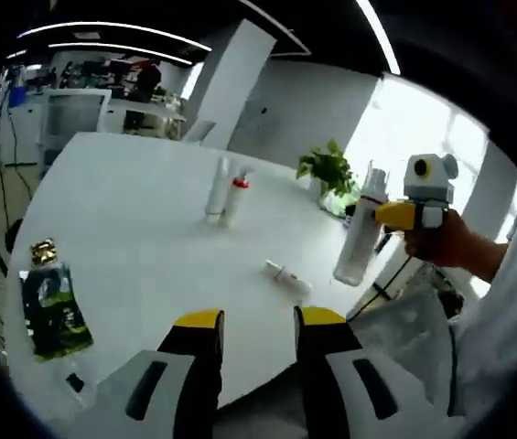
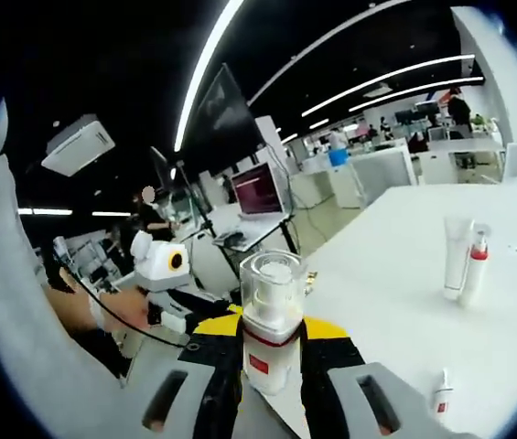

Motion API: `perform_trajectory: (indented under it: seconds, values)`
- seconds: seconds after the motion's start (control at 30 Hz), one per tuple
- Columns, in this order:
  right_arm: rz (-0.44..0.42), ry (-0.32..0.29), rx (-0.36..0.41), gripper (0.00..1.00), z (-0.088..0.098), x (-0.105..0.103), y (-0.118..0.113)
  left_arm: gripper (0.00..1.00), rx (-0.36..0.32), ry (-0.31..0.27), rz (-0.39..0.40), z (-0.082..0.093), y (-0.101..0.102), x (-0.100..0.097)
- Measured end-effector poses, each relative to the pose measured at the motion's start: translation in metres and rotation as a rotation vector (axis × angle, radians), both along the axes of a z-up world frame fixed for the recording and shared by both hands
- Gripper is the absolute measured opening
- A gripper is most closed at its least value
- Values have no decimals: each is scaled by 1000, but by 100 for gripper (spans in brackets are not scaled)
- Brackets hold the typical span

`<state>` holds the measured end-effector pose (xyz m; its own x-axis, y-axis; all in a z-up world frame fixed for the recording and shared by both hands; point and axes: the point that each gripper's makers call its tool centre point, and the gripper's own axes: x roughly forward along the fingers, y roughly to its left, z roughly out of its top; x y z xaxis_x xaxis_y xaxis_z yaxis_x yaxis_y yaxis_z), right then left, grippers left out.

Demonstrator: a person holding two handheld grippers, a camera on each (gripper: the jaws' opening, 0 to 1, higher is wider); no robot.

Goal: Arrange the skincare products in the storage area until every visible bottle or jar stands upright without overlapping.

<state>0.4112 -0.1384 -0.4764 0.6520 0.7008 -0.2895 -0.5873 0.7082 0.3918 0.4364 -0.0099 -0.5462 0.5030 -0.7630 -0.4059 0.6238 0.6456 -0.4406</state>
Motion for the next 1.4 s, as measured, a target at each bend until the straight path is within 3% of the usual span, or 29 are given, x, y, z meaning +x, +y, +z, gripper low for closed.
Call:
perform_trajectory:
  seconds: [0.07,0.1,0.17,0.2,0.23,0.3,0.4,0.53,0.7,0.9,1.17,1.4]
  values:
    - [-14,-1,-8,16,-3,2,-4,27,-22,-13,56,2,4,2]
    - [-18,5,-12,16,-6,3,-5,24,-1,-17,74,-1,5,1]
    - [-22,10,-16,16,-9,5,-7,19,136,-64,58,-13,5,-2]
    - [-22,9,-21,16,-9,6,-7,16,185,-120,67,-15,3,1]
    - [-22,7,-27,16,-10,6,-8,15,183,-134,67,-15,-1,2]
    - [-21,7,-42,16,-12,7,-9,15,152,-106,58,-21,-13,0]
    - [-23,8,-61,16,-17,10,-11,15,275,-121,-6,-37,-14,-4]
    - [-33,22,-81,16,-29,16,-17,16,232,-110,7,-35,-15,-2]
    - [-60,43,-99,16,-44,30,-26,22,194,-12,7,-46,-17,-8]
    - [-92,65,-118,16,-65,55,-36,24,221,-10,-13,-51,-18,-10]
    - [-153,44,-156,16,-90,102,-54,21,255,22,-14,-61,-14,-12]
    - [-191,7,-252,16,-111,146,-69,17,283,37,-6,-68,-7,-11]
